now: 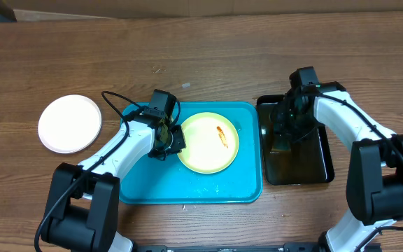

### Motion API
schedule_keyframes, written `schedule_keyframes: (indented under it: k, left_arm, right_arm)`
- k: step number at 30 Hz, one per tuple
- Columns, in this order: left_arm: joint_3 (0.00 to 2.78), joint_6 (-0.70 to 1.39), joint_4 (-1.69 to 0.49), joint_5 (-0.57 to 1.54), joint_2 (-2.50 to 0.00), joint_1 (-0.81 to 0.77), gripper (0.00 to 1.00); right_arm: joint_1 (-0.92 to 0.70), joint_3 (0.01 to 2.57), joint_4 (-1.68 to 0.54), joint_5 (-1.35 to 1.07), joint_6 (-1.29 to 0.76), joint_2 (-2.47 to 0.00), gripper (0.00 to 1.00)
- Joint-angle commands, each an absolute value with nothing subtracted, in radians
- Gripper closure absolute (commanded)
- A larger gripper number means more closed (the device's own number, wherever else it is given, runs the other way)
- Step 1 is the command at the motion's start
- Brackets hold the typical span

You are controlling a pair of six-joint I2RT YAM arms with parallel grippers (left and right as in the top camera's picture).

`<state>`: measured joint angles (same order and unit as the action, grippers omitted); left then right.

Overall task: Clean dirty plates on tray and stack at the side
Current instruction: 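Rub the sponge in the water of the black tray with the right gripper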

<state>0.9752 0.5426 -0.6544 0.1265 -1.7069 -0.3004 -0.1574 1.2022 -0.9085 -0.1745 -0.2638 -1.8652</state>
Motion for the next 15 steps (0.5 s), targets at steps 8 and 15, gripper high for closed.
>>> schedule_keyframes:
  k: [8, 15]
  left_arm:
    - [0.973, 0.527, -0.650, 0.121, -1.717, -0.298, 0.80]
    - [0.973, 0.527, -0.647, 0.121, -1.717, -0.298, 0.80]
  right_arm:
    - [-0.275, 1.177, -0.877, 0.038, -0.355, -1.853, 0.79]
    - [-0.278, 1.177, -0.879, 0.064, -0.364, -1.853, 0.96]
